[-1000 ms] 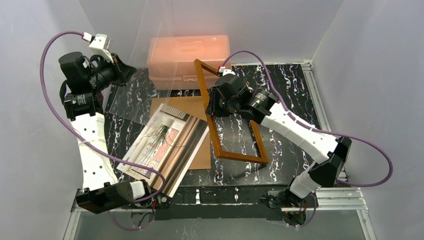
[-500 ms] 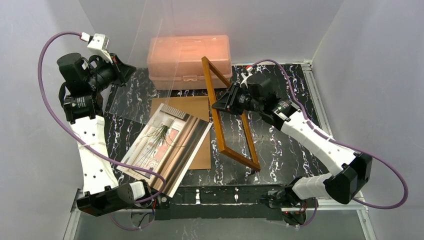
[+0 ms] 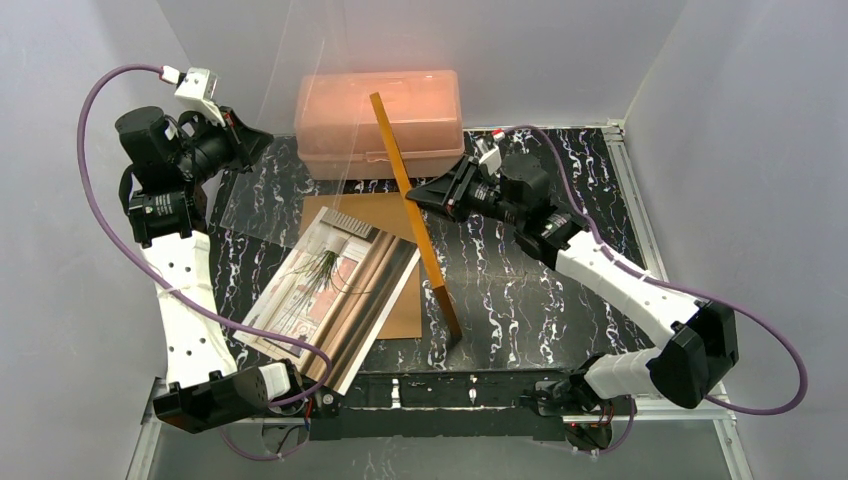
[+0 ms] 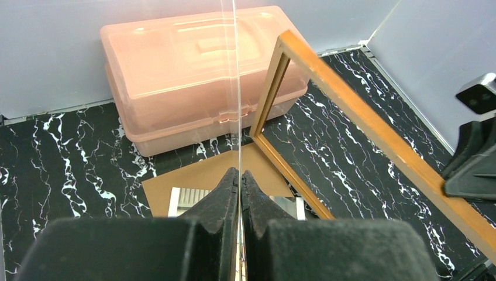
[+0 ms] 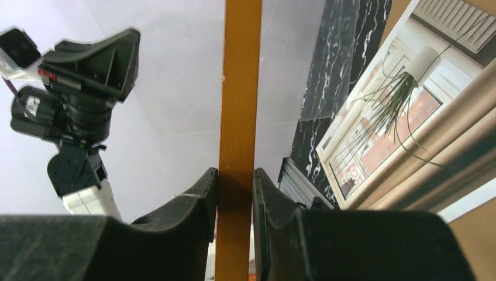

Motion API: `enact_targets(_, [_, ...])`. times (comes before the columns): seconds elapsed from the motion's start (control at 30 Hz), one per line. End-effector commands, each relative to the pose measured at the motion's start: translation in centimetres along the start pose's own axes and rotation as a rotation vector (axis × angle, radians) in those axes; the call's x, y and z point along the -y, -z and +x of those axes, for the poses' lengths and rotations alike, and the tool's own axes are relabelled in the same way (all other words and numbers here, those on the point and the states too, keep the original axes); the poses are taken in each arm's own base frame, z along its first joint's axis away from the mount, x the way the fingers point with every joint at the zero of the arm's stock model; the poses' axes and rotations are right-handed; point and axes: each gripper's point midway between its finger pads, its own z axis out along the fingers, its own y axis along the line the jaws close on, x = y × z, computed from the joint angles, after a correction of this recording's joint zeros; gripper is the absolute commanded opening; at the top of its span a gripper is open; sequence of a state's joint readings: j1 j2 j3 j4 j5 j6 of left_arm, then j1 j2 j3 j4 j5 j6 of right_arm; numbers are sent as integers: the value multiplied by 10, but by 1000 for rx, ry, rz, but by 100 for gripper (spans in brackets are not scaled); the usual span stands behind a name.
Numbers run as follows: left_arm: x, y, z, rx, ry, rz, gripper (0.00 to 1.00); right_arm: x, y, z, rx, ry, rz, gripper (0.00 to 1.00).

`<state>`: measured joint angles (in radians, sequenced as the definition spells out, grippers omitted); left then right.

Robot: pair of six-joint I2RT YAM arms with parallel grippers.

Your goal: Put the photo into the frame

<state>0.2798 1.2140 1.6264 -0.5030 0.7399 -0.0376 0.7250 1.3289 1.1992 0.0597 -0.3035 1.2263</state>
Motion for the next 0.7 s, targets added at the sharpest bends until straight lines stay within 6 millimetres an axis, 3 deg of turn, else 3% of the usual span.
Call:
enact_targets(0.0, [11, 12, -14, 49, -51, 10, 0, -22, 16, -20, 84, -54, -169, 1])
enact_targets(0.2, [12, 12, -18, 55, -52, 14, 0, 4, 30, -36, 130, -117, -143, 1])
enact_targets(0.43, [13, 11, -23, 65, -45, 20, 0, 34, 64, -62, 203, -128, -70, 1])
enact_targets(0.67, [13, 10, -24, 68, -38, 24, 0, 67, 94, -64, 220, -103, 61, 5])
